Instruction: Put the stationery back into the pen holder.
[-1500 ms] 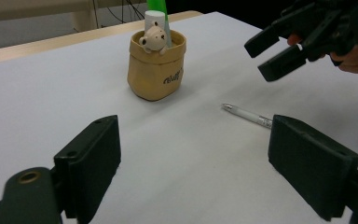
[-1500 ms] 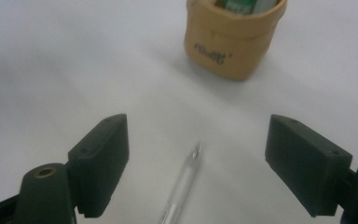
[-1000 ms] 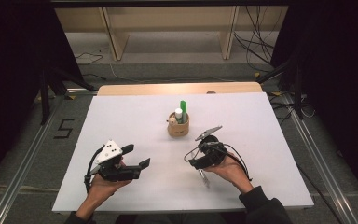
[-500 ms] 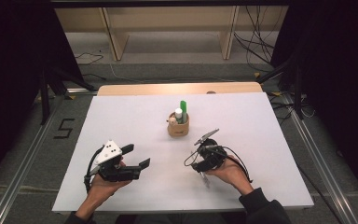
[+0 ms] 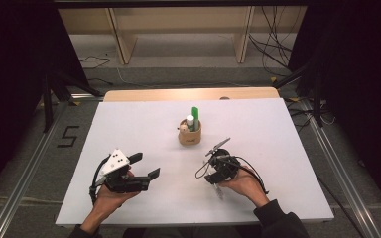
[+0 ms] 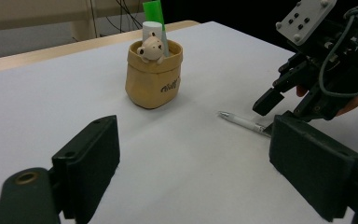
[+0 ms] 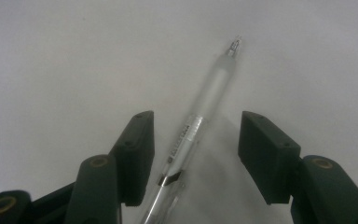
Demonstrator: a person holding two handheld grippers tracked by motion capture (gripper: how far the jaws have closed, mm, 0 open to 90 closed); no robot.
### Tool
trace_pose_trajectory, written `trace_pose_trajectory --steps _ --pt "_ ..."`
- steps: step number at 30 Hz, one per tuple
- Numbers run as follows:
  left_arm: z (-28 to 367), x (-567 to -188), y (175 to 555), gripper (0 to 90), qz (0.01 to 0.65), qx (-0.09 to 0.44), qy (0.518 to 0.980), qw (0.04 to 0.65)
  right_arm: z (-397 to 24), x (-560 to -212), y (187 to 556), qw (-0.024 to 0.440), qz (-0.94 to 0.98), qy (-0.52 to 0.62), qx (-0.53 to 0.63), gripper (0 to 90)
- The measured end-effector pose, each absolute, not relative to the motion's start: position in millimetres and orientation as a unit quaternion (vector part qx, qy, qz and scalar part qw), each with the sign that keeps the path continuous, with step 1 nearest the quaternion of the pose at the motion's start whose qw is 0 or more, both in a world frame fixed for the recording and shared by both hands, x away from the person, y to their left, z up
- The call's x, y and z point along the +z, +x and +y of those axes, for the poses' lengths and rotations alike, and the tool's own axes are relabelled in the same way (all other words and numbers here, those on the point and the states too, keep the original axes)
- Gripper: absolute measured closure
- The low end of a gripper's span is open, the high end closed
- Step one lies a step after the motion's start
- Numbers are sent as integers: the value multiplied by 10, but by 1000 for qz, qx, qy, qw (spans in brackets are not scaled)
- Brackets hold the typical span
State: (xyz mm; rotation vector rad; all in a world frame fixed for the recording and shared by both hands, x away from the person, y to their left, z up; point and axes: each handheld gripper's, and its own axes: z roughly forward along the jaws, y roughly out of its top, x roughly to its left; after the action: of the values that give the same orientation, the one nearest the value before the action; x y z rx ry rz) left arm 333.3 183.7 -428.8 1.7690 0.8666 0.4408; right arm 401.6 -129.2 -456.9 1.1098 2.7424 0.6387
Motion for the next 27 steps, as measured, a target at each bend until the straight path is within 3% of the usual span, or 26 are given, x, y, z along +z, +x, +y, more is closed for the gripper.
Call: trace_pose_trajectory --steps 27 --pt "1815 -4302 3333 155 359 184 748 527 -1133 -4623 3976 82 906 377 171 683"
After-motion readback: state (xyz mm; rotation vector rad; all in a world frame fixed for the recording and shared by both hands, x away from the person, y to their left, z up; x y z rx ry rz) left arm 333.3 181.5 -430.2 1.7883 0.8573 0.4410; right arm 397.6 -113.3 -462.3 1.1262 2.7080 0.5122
